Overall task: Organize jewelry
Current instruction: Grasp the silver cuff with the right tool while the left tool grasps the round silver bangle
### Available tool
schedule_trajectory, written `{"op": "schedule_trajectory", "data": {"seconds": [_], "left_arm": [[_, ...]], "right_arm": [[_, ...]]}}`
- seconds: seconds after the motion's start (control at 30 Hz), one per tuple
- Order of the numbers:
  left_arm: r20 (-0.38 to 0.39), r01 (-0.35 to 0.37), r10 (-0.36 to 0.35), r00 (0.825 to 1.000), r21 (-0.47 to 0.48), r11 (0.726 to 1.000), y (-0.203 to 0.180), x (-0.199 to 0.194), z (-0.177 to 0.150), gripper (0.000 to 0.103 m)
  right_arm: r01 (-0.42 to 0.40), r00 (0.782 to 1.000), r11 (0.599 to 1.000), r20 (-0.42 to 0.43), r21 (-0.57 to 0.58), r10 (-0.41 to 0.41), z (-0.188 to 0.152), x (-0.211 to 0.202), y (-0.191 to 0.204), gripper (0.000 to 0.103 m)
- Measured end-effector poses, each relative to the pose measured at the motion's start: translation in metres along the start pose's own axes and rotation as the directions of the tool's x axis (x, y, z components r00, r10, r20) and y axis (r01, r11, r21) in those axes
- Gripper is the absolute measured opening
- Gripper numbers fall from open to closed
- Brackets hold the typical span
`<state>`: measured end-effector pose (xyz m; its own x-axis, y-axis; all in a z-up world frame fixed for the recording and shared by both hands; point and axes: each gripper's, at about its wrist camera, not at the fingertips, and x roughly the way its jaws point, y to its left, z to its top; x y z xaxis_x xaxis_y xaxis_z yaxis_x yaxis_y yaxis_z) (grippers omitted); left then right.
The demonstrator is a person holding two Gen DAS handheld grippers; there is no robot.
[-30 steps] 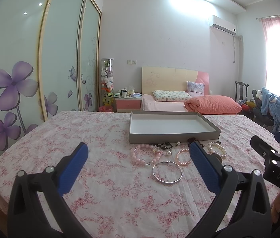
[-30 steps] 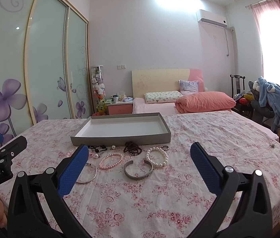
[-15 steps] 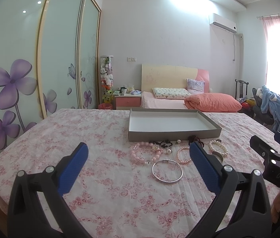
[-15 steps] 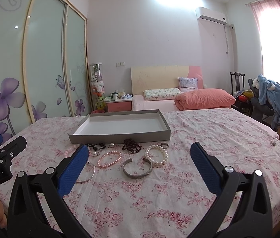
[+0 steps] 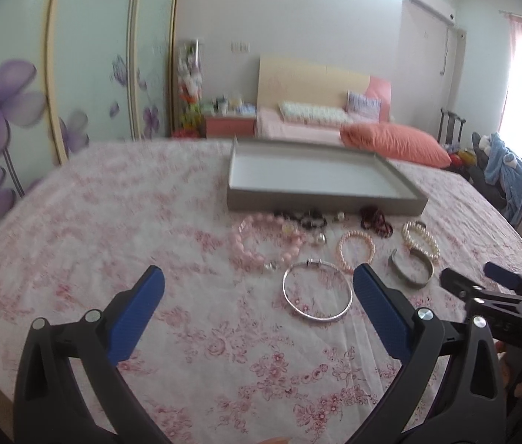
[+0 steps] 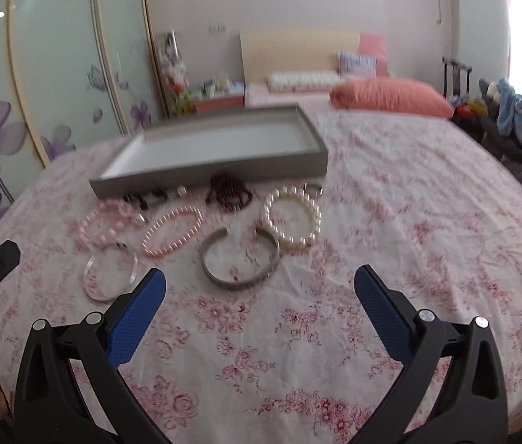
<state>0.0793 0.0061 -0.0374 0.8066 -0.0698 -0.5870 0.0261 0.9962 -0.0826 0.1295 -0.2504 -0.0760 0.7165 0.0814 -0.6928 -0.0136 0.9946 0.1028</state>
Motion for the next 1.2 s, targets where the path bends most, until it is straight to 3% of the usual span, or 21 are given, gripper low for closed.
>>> {"op": "schedule_trajectory", "data": {"seconds": [0.1, 0.23, 0.5, 0.6, 1.03, 1.2], "left_arm": [[-0.065, 0.016, -0.016, 0.998, -0.003, 1.0, 0.0, 0.016, 0.0, 0.099], [-0.117, 0.036, -0.034, 0.993, 0.015, 0.999, -0.005, 0.029, 0.001, 0.099], [-0.22, 0.057, -0.047, 0.974, 0.039, 0.998, -0.015, 0.055, -0.001, 0.099], [-0.244, 0.065, -0.052, 0.968, 0.046, 0.997, -0.018, 0.062, -0.001, 0.099], [-0.313, 0.012, 0.024, 0.949, 0.112, 0.994, -0.047, 0.098, 0.004, 0.099], [-0.345, 0.0, 0.037, 0.938, 0.108, 0.994, -0.053, 0.113, 0.005, 0.089]], "right_arm": [[0.004, 0.995, 1.0, -0.103, -0.015, -0.005, 0.001, 0.018, 0.004, 0.091], [0.006, 0.984, 1.0, -0.176, -0.028, -0.011, 0.001, 0.03, 0.011, 0.09], [0.016, 0.985, 0.996, -0.167, -0.088, -0.031, 0.006, 0.032, 0.037, 0.086], [0.015, 0.989, 0.996, -0.146, -0.087, -0.028, 0.004, 0.024, 0.038, 0.067], [0.005, 0.99, 1.0, -0.139, -0.027, -0.008, 0.013, 0.023, 0.012, 0.067], [0.002, 0.991, 1.0, -0.135, -0.026, -0.005, 0.017, 0.027, 0.008, 0.067]]}}
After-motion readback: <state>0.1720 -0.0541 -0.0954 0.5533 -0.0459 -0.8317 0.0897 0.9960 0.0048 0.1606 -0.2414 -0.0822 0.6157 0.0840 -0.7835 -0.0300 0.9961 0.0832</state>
